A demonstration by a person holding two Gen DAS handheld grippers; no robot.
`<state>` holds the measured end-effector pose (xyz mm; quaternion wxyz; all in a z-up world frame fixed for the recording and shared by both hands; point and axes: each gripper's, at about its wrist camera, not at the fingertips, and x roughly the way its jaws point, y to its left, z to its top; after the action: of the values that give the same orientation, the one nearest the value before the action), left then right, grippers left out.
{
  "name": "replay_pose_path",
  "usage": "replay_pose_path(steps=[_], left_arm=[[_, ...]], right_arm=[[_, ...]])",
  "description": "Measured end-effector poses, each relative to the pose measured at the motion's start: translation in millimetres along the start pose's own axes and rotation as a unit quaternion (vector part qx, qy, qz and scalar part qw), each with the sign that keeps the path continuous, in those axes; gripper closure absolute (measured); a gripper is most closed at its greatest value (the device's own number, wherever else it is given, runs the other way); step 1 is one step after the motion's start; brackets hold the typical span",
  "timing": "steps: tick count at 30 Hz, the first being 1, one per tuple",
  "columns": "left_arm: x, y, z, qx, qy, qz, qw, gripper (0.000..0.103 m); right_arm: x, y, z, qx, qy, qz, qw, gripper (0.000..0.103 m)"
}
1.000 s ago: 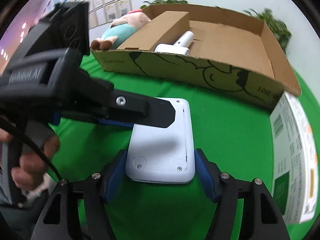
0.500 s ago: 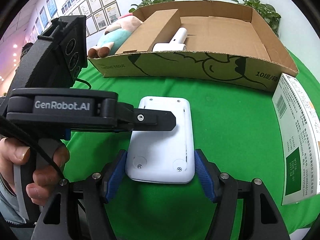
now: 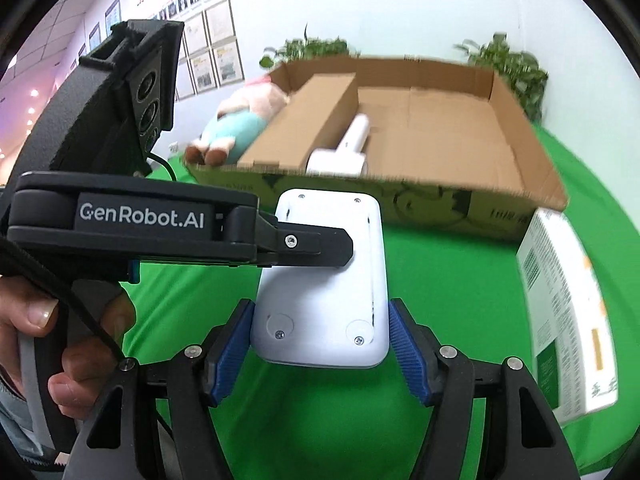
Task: Organize objects
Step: 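Lift the white device with the right gripper and carry it over the box, then lower the white device into the box beside the hair dryer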
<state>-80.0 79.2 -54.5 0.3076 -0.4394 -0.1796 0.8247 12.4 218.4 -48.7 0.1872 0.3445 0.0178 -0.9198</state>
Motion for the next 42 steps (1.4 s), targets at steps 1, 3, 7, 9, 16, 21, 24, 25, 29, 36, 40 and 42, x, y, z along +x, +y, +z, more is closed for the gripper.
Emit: replay_pose_path(steps=[1, 3, 7, 9, 16, 21, 24, 25, 29, 36, 40, 42], left_arm=[[-3, -3, 4, 0.007, -0.005, -0.001, 1.0000, 0.068], [-9, -10, 12, 0.024, -0.016, 0.002, 0.9996, 0.068], [-19, -30, 33, 0.070, -0.035, 0.000, 0.9970, 0.072], [-23, -40, 44, 0.086, -0.040, -0.015, 0.9953, 0.075], [-25, -61, 77, 0.130, -0.057, -0.004, 0.9899, 0.075], [-24, -71, 100, 0.148, -0.059, 0.002, 0.9872, 0.075], [-15, -73, 120, 0.158, -0.046, 0.011, 0.9864, 0.075], [-14, -72, 124, 0.160, -0.042, 0.013, 0.9861, 0.075], [1, -65, 151, 0.153, -0.016, 0.021, 0.9878, 0.075], [40, -36, 182, 0.118, 0.029, 0.021, 0.9924, 0.075], [62, -19, 185, 0.100, 0.051, 0.020, 0.9935, 0.075], [73, -12, 183, 0.096, 0.064, 0.025, 0.9931, 0.075]], right_arm=[[-3, 0, 5, -0.001, -0.009, -0.005, 1.000, 0.039], [-6, 0, 15, -0.007, -0.024, -0.019, 1.000, 0.040], [-11, -7, 37, 0.006, -0.051, -0.024, 0.998, 0.040], [-12, -10, 47, 0.011, -0.061, -0.027, 0.998, 0.040], [-19, -24, 77, 0.021, -0.092, -0.032, 0.995, 0.040], [-14, -35, 103, 0.034, -0.101, -0.027, 0.994, 0.040], [-7, -44, 118, 0.051, -0.097, -0.022, 0.994, 0.040], [-3, -47, 123, 0.057, -0.096, -0.021, 0.994, 0.040], [24, -66, 149, 0.086, -0.072, -0.007, 0.994, 0.040], [77, -97, 177, 0.126, -0.015, 0.006, 0.992, 0.040], [102, -107, 173, 0.134, 0.015, 0.008, 0.991, 0.040], [111, -108, 164, 0.137, 0.033, 0.012, 0.990, 0.040]])
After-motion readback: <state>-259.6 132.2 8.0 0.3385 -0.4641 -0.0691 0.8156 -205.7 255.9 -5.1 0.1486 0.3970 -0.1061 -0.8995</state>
